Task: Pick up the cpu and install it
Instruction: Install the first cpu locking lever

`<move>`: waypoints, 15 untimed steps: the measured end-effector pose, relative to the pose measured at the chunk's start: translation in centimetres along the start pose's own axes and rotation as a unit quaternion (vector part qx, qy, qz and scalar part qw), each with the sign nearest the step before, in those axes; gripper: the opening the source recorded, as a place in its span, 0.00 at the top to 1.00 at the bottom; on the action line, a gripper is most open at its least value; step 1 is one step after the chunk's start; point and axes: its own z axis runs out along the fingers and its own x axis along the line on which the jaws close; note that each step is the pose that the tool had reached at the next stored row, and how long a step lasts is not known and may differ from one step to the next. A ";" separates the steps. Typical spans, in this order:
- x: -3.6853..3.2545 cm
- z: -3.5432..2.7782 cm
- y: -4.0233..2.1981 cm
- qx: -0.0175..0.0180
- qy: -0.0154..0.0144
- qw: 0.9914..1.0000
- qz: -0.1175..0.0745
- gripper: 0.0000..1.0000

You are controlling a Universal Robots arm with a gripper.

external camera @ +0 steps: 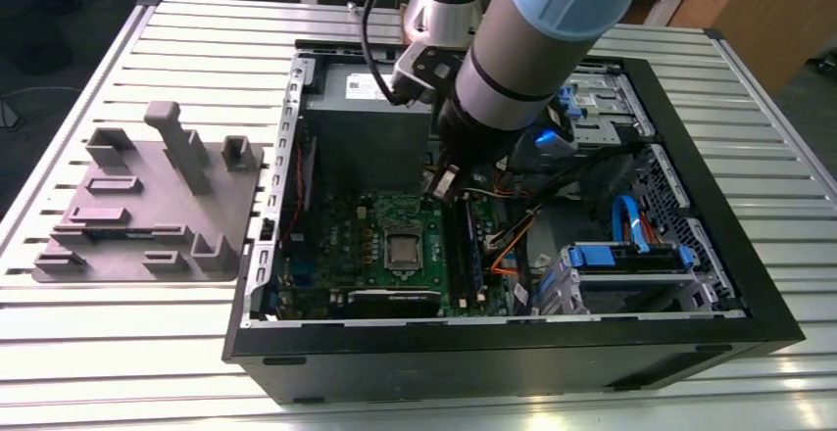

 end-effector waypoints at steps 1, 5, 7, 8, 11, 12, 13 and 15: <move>0.09 -0.01 -0.02 0.000 0.000 1.000 -0.002 0.90; 0.59 -0.10 -0.24 0.000 0.001 1.000 -0.005 0.90; 0.87 -0.16 -0.37 -0.001 0.001 1.000 -0.006 0.90; 1.00 -0.19 -0.44 -0.001 0.001 1.000 -0.006 0.90; 1.31 -0.24 -0.60 -0.001 0.001 1.000 -0.007 0.90; 1.41 -0.26 -0.65 -0.001 0.002 1.000 -0.007 0.90; 1.51 -0.28 -0.70 -0.001 0.002 1.000 -0.008 0.90; 1.62 -0.30 -0.75 -0.001 0.002 1.000 -0.008 0.90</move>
